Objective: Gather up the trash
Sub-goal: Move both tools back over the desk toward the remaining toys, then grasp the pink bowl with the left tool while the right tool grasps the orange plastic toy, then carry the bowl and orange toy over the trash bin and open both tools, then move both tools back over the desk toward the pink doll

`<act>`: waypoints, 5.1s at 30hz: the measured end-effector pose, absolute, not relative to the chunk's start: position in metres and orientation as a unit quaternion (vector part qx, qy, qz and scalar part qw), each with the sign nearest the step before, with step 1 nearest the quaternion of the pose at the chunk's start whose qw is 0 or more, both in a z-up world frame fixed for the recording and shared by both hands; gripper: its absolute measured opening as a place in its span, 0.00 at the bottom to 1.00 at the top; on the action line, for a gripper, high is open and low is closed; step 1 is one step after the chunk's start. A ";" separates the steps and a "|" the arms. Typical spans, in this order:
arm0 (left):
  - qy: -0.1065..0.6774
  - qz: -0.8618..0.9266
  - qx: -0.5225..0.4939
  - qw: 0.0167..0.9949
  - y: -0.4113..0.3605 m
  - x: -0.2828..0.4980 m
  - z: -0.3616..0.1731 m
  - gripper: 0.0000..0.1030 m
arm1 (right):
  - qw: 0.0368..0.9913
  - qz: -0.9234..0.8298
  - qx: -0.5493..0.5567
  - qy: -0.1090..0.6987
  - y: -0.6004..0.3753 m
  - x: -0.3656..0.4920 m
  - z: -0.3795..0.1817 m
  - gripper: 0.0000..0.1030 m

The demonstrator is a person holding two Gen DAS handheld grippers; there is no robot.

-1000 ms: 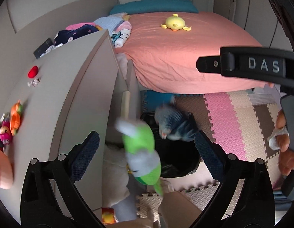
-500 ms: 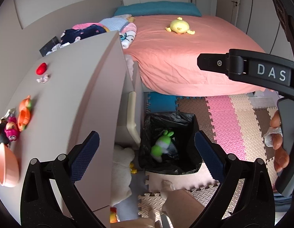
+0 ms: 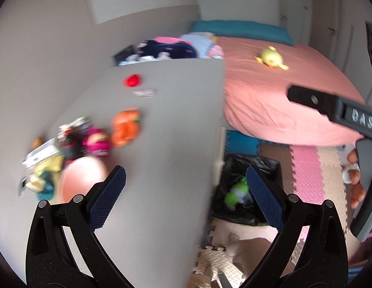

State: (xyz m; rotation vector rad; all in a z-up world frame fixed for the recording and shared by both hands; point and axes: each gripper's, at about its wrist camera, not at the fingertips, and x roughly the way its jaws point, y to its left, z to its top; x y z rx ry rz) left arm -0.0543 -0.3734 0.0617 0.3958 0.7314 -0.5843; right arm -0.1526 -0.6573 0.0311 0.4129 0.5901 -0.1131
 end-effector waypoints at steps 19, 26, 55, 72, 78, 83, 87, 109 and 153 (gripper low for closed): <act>0.446 -0.162 0.030 0.880 -0.236 0.046 0.018 0.64 | 0.926 0.007 0.141 0.351 -0.536 -0.060 0.036 0.92; 0.463 -0.162 0.011 0.872 -0.239 0.054 -0.002 0.32 | 0.911 0.008 0.126 0.392 -0.505 -0.013 0.031 0.74; 0.429 -0.176 0.033 0.885 -0.247 0.052 0.004 0.14 | 0.881 0.021 0.139 0.452 -0.473 0.050 0.002 0.45; 0.399 -0.232 0.074 0.884 -0.310 -0.001 0.026 0.13 | 0.904 0.014 0.171 0.391 -0.563 -0.036 0.048 0.45; 0.390 -0.277 0.101 0.872 -0.362 -0.027 0.034 0.13 | 0.902 -0.019 0.201 0.381 -0.623 -0.067 0.048 0.45; 0.392 -0.313 0.120 0.857 -0.406 -0.044 0.034 0.13 | 0.895 -0.049 0.222 0.383 -0.671 -0.092 0.036 0.45; 0.395 -0.334 0.143 0.844 -0.438 -0.057 0.027 0.13 | 0.889 -0.070 0.234 0.387 -0.701 -0.109 0.024 0.45; 0.389 -0.338 0.174 0.839 -0.473 -0.067 0.010 0.94 | 0.898 -0.136 0.258 0.330 -0.743 -0.145 0.002 0.91; 0.442 -0.153 0.061 0.882 -0.353 0.134 -0.010 0.78 | 0.891 0.015 0.203 0.406 -0.605 0.025 0.017 0.83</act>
